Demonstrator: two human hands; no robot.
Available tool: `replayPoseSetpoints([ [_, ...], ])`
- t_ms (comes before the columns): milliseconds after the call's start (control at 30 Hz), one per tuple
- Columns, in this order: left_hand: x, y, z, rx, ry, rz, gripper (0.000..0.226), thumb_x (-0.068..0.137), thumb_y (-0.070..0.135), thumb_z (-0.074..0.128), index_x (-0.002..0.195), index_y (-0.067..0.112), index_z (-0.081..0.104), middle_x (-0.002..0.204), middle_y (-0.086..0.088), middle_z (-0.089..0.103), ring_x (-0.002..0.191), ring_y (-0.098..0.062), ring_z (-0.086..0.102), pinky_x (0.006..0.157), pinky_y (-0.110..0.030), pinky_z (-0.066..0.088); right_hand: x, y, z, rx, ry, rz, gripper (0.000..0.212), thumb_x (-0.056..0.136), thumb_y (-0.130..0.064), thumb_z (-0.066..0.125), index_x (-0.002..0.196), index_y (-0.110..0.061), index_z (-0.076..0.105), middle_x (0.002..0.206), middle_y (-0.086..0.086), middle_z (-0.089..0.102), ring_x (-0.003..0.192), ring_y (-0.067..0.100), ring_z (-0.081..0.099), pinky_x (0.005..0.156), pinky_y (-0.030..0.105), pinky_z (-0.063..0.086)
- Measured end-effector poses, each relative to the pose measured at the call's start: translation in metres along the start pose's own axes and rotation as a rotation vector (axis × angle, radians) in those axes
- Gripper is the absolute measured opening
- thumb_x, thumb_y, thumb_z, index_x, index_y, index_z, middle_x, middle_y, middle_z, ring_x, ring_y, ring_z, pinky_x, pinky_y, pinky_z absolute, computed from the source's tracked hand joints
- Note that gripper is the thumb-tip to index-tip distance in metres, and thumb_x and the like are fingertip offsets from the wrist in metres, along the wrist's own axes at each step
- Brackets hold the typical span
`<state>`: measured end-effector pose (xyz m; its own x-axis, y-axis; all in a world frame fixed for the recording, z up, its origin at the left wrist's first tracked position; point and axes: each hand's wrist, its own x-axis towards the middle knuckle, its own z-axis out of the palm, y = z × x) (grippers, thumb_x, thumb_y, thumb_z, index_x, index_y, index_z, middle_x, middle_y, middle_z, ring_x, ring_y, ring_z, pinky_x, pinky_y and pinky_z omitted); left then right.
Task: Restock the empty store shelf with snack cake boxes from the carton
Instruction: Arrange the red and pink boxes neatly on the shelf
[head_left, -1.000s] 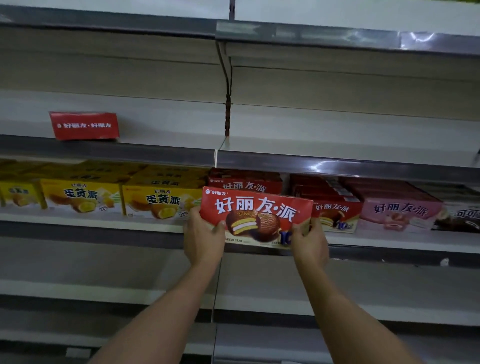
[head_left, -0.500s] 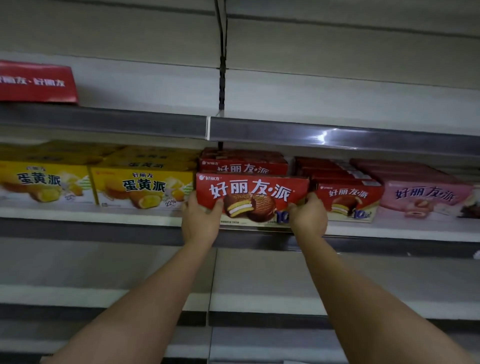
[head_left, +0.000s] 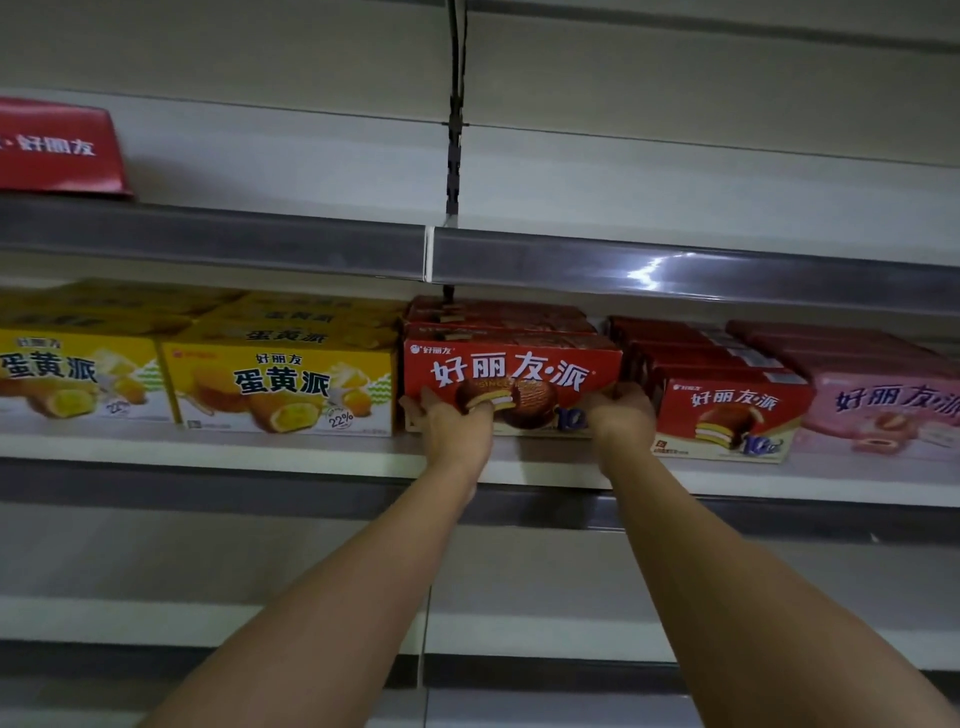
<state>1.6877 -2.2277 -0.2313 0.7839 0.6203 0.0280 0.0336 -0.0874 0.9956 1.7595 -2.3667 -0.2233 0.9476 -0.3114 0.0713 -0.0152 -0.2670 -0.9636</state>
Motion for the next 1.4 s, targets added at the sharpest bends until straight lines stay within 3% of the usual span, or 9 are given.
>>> replayPoseSetpoints([
  [233,0.015,-0.005,-0.001,0.102,-0.114,0.005,0.085,0.089,0.031,0.064,0.153,0.025,0.009,0.161,-0.005,-0.005,0.142,-0.032,0.025,0.116,-0.041,0.026,-0.006,-0.003,-0.001,-0.004,-0.025,0.000,0.031,0.090,-0.025,0.061,0.116,-0.009,0.057,0.114,0.012,0.065,0.104,0.030,0.061,0.085,0.032,0.045],
  [333,0.014,-0.002,-0.008,0.141,-0.102,-0.013,0.075,0.087,0.031,0.065,0.149,0.022,0.023,0.155,-0.011,0.020,0.133,-0.032,0.038,0.111,-0.046,0.034,-0.011,-0.008,-0.005,-0.092,-0.058,0.002,0.038,0.087,-0.025,0.063,0.121,-0.010,0.053,0.115,0.012,0.063,0.104,0.032,0.060,0.087,0.034,0.046],
  [433,0.003,0.009,-0.018,0.081,-0.060,0.022,0.045,0.091,0.021,0.060,0.133,0.018,0.045,0.128,-0.009,0.056,0.115,-0.028,0.054,0.097,-0.039,0.043,-0.028,-0.015,-0.013,-0.183,-0.052,-0.041,0.034,0.089,-0.028,0.057,0.118,-0.011,0.053,0.112,0.013,0.061,0.099,0.033,0.060,0.082,0.036,0.046],
  [633,-0.038,0.053,-0.055,0.148,0.182,0.179,0.023,0.097,0.019,0.050,0.117,0.010,0.059,0.113,-0.004,0.063,0.098,-0.018,0.057,0.079,-0.028,0.041,-0.088,-0.044,-0.029,-0.402,-0.004,-0.315,0.020,0.094,-0.034,0.051,0.104,-0.019,0.060,0.098,0.001,0.064,0.083,0.020,0.060,0.066,0.027,0.041],
  [833,-0.063,0.094,-0.118,0.083,0.480,0.320,0.011,0.095,0.020,0.052,0.102,0.014,0.058,0.098,0.000,0.061,0.086,-0.016,0.057,0.071,-0.028,0.040,-0.141,-0.095,-0.026,-0.406,-0.108,-0.572,0.032,0.097,-0.038,0.043,0.079,-0.020,0.062,0.075,-0.002,0.065,0.070,0.017,0.062,0.060,0.030,0.047],
  [900,-0.064,0.108,-0.142,0.078,0.553,0.378,0.006,0.094,0.020,0.053,0.098,0.017,0.055,0.097,-0.001,0.059,0.085,-0.018,0.057,0.069,-0.028,0.041,-0.160,-0.120,-0.019,-0.386,-0.103,-0.668,0.035,0.096,-0.039,0.043,0.076,-0.018,0.062,0.072,-0.001,0.064,0.069,0.018,0.060,0.055,0.029,0.041],
  [1033,-0.055,0.137,-0.190,0.112,0.678,0.463,0.011,0.093,0.022,0.055,0.101,0.015,0.053,0.100,0.002,0.052,0.089,-0.019,0.057,0.067,-0.029,0.042,-0.193,-0.175,-0.002,-0.327,-0.132,-0.792,0.033,0.096,-0.036,0.044,0.069,-0.019,0.053,0.063,-0.003,0.053,0.062,0.018,0.050,0.047,0.026,0.023],
  [1167,-0.033,0.153,-0.241,0.160,0.776,0.430,0.024,0.091,0.025,0.059,0.110,0.015,0.051,0.112,-0.002,0.051,0.103,-0.020,0.053,0.074,-0.030,0.041,-0.212,-0.221,0.035,-0.316,-0.218,-0.791,0.031,0.096,-0.035,0.044,0.076,-0.016,0.058,0.067,-0.002,0.056,0.063,0.019,0.052,0.049,0.024,0.027],
  [1400,0.023,0.168,-0.316,0.256,0.768,0.292,0.056,0.091,0.033,0.060,0.137,0.012,0.037,0.143,-0.013,0.038,0.130,-0.030,0.035,0.102,-0.045,0.038,-0.234,-0.257,0.120,-0.396,-0.374,-0.667,0.032,0.099,-0.035,0.040,0.113,-0.012,0.059,0.107,0.007,0.064,0.094,0.024,0.058,0.068,0.029,0.041],
])
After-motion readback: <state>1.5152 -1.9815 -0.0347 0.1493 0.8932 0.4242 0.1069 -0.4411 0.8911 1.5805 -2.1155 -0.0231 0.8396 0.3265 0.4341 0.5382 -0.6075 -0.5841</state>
